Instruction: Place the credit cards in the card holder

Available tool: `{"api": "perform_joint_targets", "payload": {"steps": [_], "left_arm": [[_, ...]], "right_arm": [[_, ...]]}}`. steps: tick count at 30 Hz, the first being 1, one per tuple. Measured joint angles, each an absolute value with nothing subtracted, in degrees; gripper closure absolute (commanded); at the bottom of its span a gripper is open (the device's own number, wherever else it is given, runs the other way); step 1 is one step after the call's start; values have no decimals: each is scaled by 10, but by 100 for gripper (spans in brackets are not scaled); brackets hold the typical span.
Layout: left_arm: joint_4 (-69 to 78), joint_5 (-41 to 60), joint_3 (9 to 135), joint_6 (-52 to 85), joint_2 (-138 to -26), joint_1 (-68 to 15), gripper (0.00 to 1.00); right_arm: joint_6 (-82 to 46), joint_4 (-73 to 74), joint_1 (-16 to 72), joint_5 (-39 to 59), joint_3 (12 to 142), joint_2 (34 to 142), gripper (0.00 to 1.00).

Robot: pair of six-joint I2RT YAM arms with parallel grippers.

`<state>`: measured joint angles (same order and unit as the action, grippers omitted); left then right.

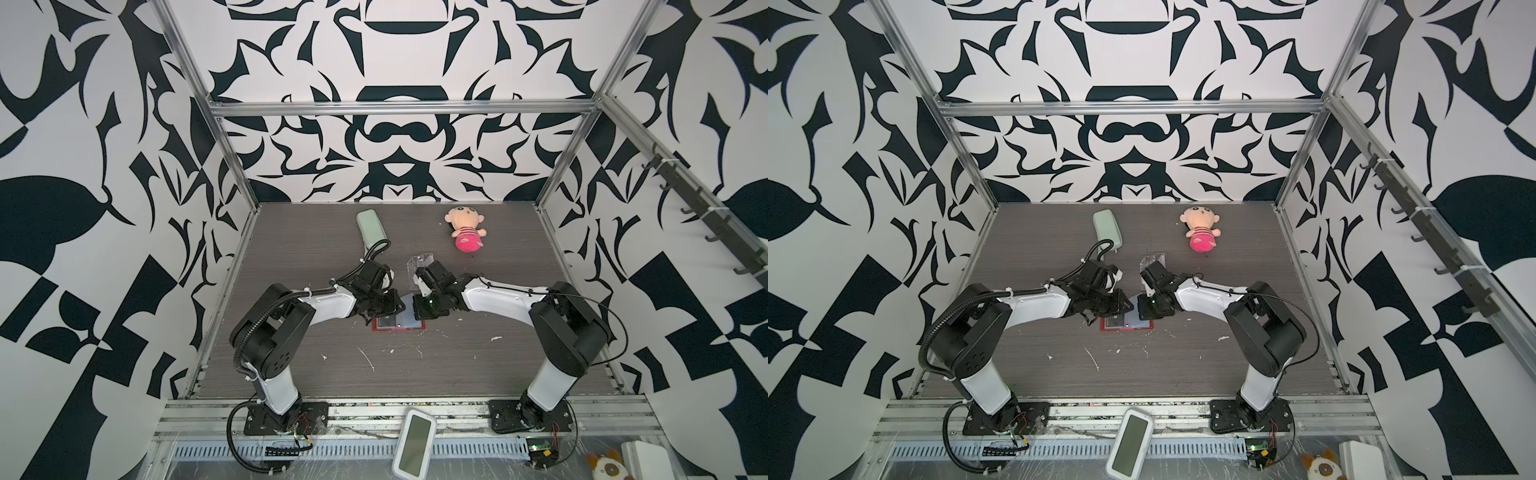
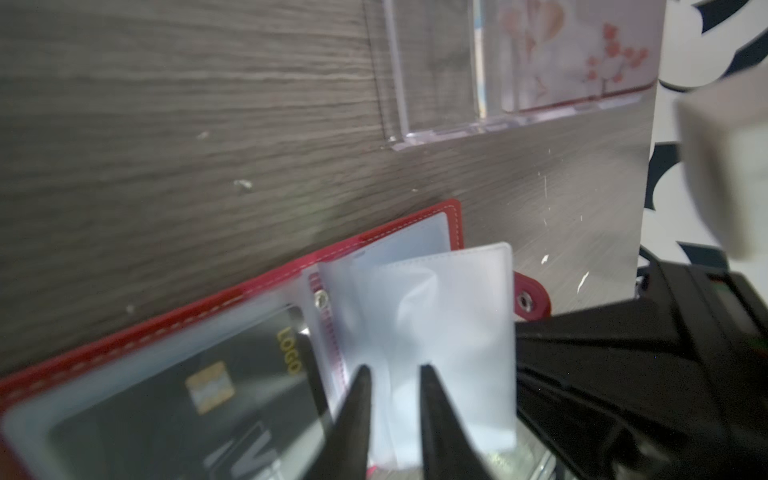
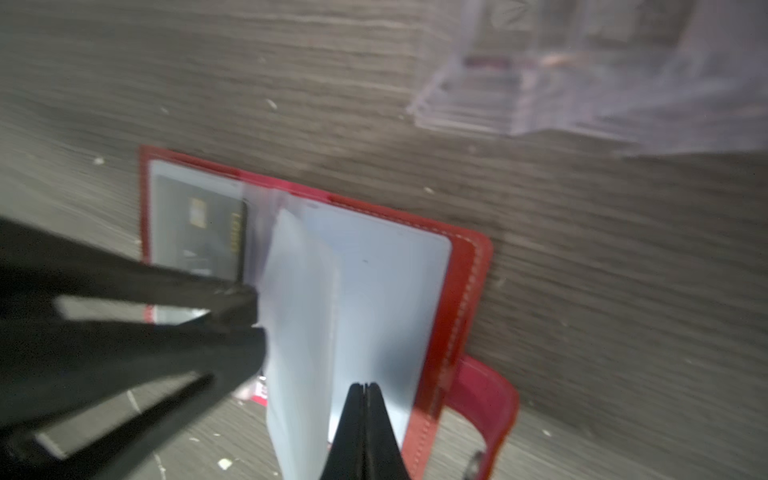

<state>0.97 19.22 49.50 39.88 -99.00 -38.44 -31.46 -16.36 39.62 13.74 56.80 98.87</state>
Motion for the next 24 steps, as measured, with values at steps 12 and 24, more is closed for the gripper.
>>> {"api": "perform_joint_targets", "payload": {"steps": [12,24], "left_arm": [[-30,40,432,398,-820,-384,58],[-52,-1,415,385,-798,-384,75]], "right_arm": [[-327,-92,408,222,587,1027,78],[-327,-81,429,242,617,1065,78]]}}
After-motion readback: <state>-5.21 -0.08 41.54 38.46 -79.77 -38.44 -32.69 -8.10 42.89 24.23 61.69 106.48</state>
